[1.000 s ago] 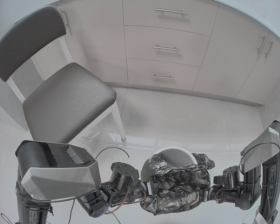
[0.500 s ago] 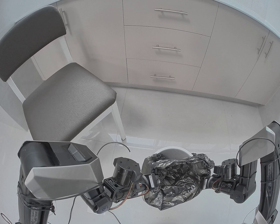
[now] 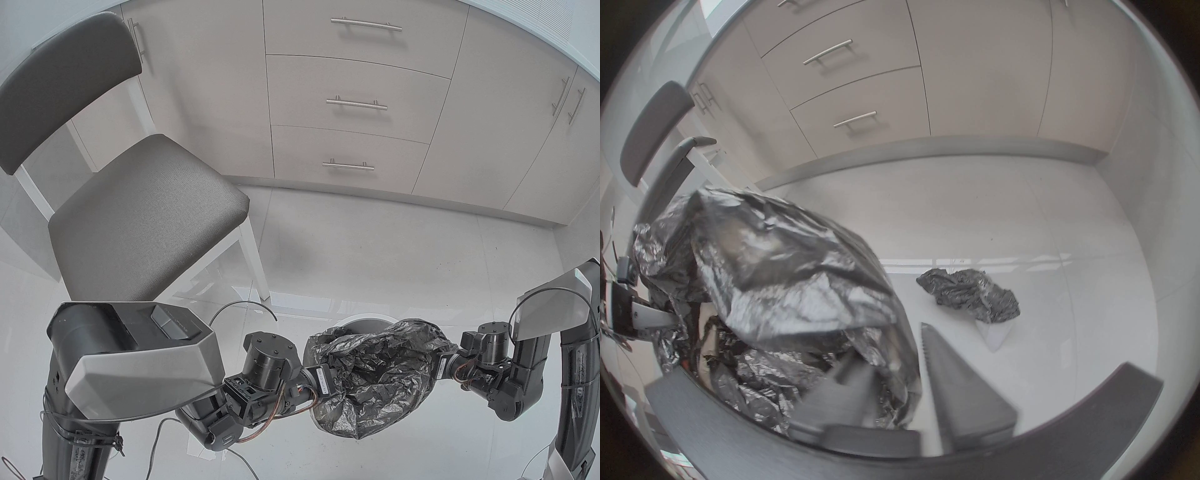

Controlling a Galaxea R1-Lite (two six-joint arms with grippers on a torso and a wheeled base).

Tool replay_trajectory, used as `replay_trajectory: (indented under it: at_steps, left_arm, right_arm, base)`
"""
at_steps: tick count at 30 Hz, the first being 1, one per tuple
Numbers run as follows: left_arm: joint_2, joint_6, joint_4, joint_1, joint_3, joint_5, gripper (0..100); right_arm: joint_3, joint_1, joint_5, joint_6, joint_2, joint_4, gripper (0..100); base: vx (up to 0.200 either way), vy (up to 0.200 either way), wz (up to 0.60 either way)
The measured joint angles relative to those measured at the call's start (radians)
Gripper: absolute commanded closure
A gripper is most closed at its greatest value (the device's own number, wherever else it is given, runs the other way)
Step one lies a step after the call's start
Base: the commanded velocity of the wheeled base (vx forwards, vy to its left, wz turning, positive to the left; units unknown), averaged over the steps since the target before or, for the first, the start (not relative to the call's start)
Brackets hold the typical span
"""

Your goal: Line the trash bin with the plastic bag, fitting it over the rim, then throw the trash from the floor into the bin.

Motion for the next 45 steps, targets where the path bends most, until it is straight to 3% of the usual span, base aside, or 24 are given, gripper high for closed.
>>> replay_trajectory:
  at_steps: [11,16,27,38,45]
  left_arm:
    - [0.002,0.0,0.04,0.011,-0.016,0.019,100]
    - [0.0,-0.001,0.09,0.013,-0.037,0.039,100]
    - [-0.003,-0.001,0.1,0.012,-0.049,0.047,100]
    - [-0.004,0.0,0.101,0.013,-0.041,0.056,100]
    - [-0.007,0.038,0.132,0.079,-0.06,0.074,100]
  right_arm:
    - [-0.068,0.018,-0.028,-0.053,-0.024,0.0,0]
    - [-0.073,0.072,-0.032,-0.07,-0.051,0.001,0]
    - [-0.28,0.134,-0.041,-0.099,-0.103,0.26,0]
    - [-0.563,0.13,-0.053,-0.157,-0.096,0.478,0]
    - [-0.676,0.126,-0.053,-0.165,-0.051,0.524,0]
  base:
    - [0.0,0.0,0.0]
    - [0.0,0.0,0.0]
    - [0.0,0.0,0.0]
    - [0.0,0.0,0.0]
    - [0.0,0.0,0.0]
